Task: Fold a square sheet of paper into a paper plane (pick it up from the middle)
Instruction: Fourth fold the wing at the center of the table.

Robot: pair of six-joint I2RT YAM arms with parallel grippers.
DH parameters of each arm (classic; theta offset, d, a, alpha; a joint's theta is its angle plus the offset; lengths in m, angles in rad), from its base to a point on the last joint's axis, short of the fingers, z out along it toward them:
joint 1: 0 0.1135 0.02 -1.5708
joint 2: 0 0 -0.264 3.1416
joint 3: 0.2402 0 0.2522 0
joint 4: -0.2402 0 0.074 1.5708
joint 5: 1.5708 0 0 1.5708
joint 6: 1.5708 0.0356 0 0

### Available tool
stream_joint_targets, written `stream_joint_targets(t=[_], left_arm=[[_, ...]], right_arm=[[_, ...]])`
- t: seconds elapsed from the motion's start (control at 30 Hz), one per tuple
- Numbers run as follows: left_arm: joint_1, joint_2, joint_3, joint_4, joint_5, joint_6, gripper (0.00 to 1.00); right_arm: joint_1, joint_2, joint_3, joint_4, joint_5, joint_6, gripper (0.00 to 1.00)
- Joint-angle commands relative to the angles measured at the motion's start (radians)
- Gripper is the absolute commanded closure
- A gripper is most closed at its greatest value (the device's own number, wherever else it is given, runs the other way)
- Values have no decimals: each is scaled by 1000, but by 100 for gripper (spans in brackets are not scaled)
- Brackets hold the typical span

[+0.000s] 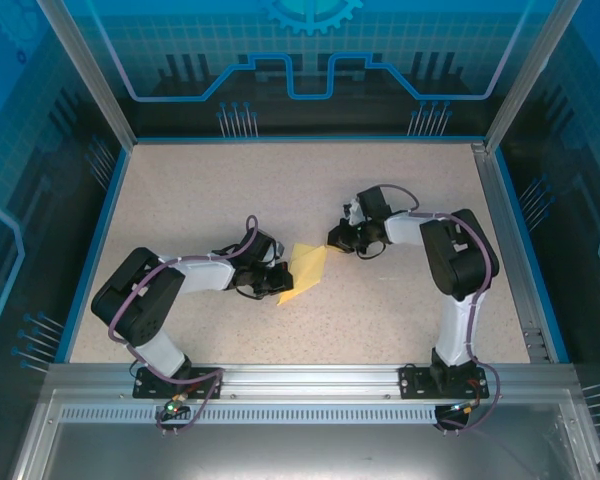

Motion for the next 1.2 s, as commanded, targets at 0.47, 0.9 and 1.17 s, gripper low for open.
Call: stream_joint_targets(t=[0.47,0.9,1.17], left_arm=[[5,24,-33,-164,-125,27,97],[5,-1,-24,-160,-102,14,95],[6,-109,38,-210,-52,14,85]], right_arm=[[207,-55,-12,27,17,67,92],[207,17,-79,33,76,75,94],[208,19,-85,3,98,55,94]])
